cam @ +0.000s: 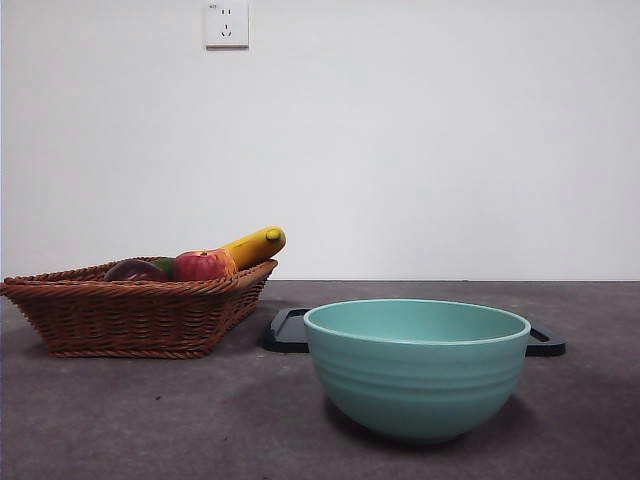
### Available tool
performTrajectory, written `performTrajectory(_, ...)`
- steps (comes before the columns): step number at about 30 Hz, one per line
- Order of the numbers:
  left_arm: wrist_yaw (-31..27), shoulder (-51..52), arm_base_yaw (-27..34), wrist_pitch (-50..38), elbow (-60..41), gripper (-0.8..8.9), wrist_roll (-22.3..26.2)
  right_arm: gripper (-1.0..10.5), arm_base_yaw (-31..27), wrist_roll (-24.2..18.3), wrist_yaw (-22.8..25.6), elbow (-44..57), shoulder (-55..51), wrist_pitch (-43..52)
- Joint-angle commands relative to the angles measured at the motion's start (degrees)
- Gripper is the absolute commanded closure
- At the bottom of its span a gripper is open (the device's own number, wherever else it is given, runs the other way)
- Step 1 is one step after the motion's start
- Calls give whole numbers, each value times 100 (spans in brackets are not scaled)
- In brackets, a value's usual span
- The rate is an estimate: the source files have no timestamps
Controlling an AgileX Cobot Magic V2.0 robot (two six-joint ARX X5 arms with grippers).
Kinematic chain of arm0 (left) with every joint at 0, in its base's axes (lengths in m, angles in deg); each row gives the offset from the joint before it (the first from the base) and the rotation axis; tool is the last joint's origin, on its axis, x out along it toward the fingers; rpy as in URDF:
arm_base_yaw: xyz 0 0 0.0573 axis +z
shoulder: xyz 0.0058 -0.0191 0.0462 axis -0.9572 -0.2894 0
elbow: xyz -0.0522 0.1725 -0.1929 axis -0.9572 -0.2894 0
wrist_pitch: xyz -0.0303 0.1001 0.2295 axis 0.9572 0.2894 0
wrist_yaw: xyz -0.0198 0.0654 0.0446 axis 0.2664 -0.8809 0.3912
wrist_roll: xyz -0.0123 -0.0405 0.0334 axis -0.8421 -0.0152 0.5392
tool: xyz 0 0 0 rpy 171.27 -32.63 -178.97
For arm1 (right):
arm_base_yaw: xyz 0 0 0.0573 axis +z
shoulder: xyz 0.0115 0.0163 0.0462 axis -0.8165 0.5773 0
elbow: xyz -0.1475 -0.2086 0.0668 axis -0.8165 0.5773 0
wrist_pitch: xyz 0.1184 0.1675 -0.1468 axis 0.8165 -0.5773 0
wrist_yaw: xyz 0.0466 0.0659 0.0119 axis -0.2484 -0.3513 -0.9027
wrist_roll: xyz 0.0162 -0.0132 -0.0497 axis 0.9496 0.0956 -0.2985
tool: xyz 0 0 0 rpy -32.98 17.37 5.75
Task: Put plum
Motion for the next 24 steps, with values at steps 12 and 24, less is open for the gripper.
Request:
performTrajectory(12,-9,11,15,114,-15,807,-1261,938,2,1434,87,-17,-15,-33)
performTrajectory(24,111,-136,13,752,1010,805,-1598,938,2,1703,85,-1193,94,-490)
